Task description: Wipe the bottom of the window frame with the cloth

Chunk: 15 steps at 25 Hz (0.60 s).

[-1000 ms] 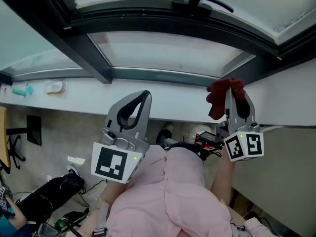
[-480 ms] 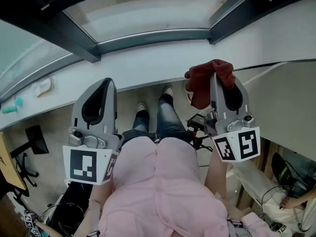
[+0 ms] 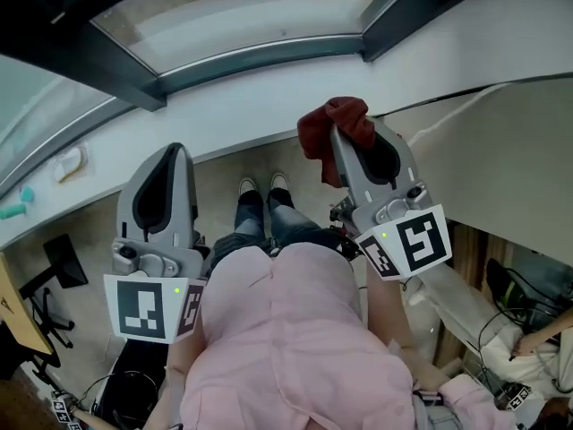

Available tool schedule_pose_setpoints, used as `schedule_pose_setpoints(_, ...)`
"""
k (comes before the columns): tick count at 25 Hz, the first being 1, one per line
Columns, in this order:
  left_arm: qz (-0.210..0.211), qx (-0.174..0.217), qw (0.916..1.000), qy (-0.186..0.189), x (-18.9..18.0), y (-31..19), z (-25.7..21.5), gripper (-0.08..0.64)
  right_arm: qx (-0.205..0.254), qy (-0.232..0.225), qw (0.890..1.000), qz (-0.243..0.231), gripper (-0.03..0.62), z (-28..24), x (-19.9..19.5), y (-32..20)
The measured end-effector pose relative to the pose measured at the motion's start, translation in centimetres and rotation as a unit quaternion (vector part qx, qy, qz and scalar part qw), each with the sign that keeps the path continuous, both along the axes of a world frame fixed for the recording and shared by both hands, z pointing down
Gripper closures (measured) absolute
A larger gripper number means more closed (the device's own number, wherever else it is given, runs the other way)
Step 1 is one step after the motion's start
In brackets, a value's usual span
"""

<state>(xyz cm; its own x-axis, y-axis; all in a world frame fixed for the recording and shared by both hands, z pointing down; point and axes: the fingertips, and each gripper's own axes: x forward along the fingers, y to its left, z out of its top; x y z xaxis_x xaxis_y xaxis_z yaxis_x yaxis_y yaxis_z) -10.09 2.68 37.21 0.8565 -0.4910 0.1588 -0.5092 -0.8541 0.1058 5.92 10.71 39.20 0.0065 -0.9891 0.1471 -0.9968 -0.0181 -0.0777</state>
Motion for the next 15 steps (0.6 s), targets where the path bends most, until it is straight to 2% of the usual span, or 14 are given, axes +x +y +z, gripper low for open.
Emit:
schedule_pose_setpoints(4,-0.008,-0.022,0.9997,-0.004,-1.3,-0.5,1.1,0.565,-0.003,0.006,1.000,-0.019,0.531,0.9,-1.7,-1.9)
schedule_pose_setpoints(6,-0.022,-0.024,0.9994,-0.011,-2.0,-0.3,0.5,0.565,0.007,0.020,0.999,-0.046,0.531,0.2,-2.6,-2.4)
schedule_pose_setpoints(8,-0.020,-0.019,0.9996,-0.007,-1.7,0.1,-0.6,0.565,-0.002,0.032,0.998,-0.057,0.531,-0.4,-2.9,-2.0)
schedule_pose_setpoints(10,-0.011,-0.010,0.9999,0.000,-0.9,0.8,-1.7,0.565,0.004,0.031,0.998,-0.052,0.531,-1.6,-2.6,-1.2)
schedule_pose_setpoints(13,0.003,0.008,0.9999,0.011,0.8,2.8,-3.4,0.565,0.047,0.002,0.998,-0.032,0.531,-4.2,-1.7,0.7)
schedule_pose_setpoints(15,0.008,0.020,0.9996,0.016,1.9,3.8,-4.2,0.565,0.045,-0.006,0.999,-0.028,0.532,-4.5,-1.0,1.7)
